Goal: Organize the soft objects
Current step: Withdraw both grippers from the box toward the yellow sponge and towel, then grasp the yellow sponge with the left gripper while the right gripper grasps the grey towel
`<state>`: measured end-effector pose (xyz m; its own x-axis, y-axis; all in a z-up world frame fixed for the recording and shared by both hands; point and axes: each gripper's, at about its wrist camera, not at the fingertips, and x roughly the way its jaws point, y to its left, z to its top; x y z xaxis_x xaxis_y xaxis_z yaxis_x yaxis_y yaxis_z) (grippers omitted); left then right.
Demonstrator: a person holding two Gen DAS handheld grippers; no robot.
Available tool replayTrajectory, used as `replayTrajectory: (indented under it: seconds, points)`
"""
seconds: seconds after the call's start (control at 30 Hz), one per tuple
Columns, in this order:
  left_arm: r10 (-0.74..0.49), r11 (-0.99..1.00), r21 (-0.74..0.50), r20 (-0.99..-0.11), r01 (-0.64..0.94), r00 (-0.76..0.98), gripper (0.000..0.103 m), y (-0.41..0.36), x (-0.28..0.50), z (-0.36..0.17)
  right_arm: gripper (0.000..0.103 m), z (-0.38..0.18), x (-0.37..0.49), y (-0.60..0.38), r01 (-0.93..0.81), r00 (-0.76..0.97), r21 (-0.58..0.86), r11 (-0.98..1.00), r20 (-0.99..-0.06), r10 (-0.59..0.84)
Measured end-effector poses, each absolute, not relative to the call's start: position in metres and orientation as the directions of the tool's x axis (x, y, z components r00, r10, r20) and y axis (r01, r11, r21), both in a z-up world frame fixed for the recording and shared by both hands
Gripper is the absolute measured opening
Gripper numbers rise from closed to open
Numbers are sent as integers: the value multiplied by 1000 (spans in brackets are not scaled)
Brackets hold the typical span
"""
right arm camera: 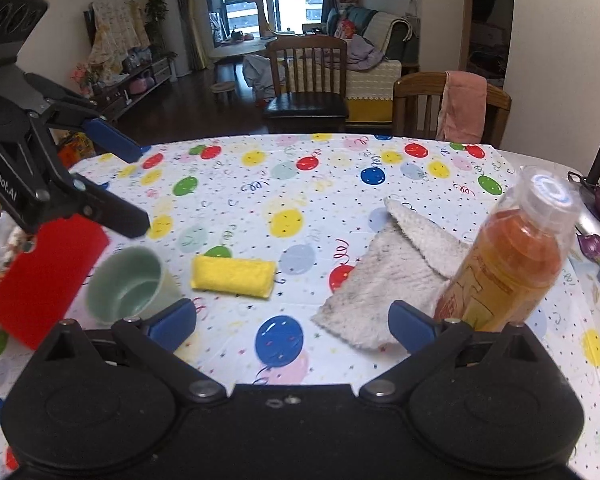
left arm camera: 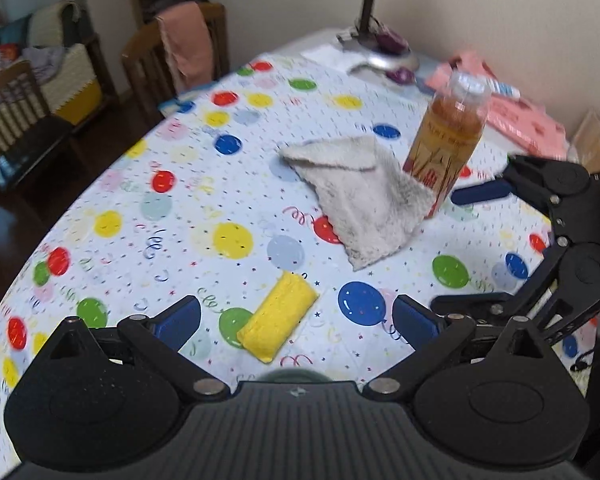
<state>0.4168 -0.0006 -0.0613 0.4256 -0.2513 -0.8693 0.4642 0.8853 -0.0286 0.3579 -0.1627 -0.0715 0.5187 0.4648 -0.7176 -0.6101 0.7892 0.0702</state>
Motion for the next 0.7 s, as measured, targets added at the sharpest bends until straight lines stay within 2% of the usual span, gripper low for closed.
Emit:
replayTrajectory:
  seconds: [0.43, 0.7]
  points:
    - [-261, 835, -67, -922, 547, 286, 103, -7, 474, -130, 97, -118, 410, -134, -638, 519, -60, 768, -770, 372]
    - [-236, 809, -56, -943, 585, 236, 102, -14, 487, -163, 93, -142, 421, -128, -643, 508, -81, 762, -789, 345]
